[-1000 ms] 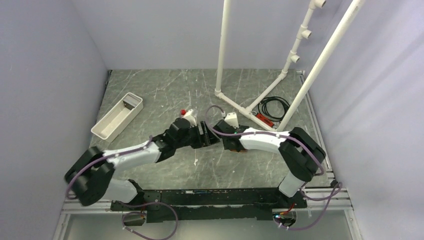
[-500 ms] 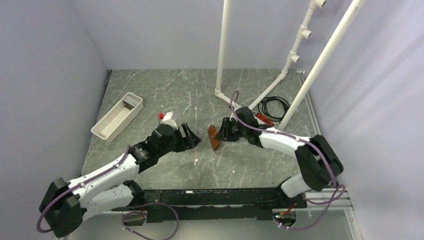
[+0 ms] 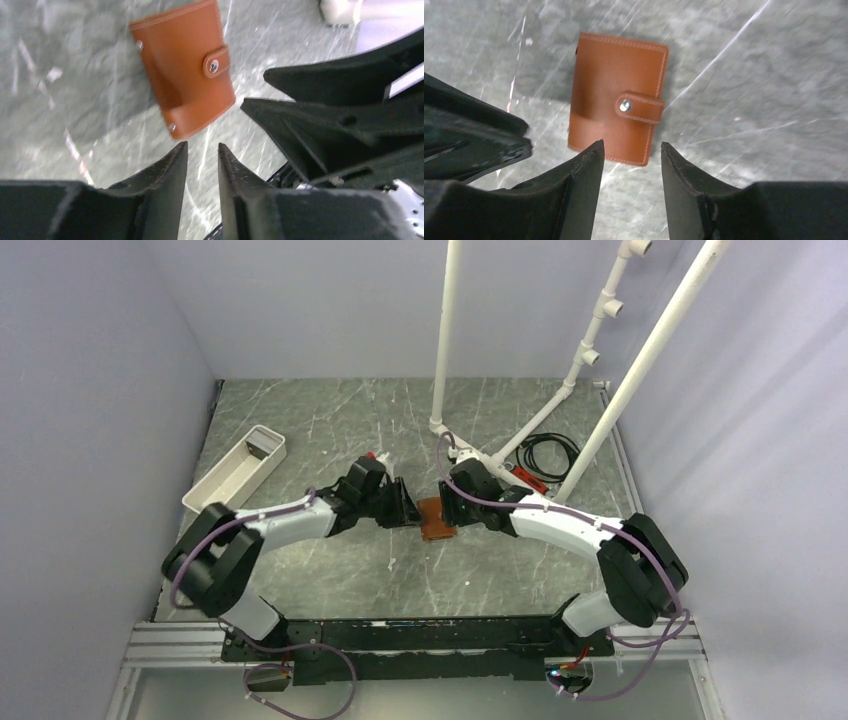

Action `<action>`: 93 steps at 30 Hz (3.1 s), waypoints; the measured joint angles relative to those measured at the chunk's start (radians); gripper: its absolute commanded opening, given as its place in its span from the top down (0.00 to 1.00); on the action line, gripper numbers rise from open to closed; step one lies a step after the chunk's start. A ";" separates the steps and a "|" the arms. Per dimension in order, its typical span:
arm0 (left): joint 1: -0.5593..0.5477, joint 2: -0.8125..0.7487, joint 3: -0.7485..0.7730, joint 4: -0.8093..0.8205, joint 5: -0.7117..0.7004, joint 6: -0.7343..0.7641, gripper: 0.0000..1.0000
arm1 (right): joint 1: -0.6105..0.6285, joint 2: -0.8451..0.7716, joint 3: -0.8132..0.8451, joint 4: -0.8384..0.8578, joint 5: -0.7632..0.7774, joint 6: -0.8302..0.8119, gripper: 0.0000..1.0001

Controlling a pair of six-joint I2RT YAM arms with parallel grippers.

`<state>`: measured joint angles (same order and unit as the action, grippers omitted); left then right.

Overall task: Put the credit cards into the card holder
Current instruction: Open the card holder at the center of the board.

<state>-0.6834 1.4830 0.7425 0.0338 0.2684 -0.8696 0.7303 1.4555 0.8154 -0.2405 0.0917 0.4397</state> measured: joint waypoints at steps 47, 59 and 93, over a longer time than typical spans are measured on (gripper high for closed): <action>0.040 0.332 0.127 0.167 0.048 -0.090 0.97 | -0.202 0.024 -0.078 0.175 -0.056 0.146 0.47; 0.043 0.307 0.127 0.092 0.075 0.023 0.81 | -0.175 0.070 -0.023 0.116 -0.030 0.001 0.37; 0.053 0.069 0.108 -0.071 0.082 0.121 0.48 | -0.151 -0.051 0.038 0.038 -0.269 0.017 1.00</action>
<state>-0.6308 1.5517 0.8501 -0.0376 0.3504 -0.7486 0.5789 1.4044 0.8536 -0.2024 -0.1768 0.4564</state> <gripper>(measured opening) 0.619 0.023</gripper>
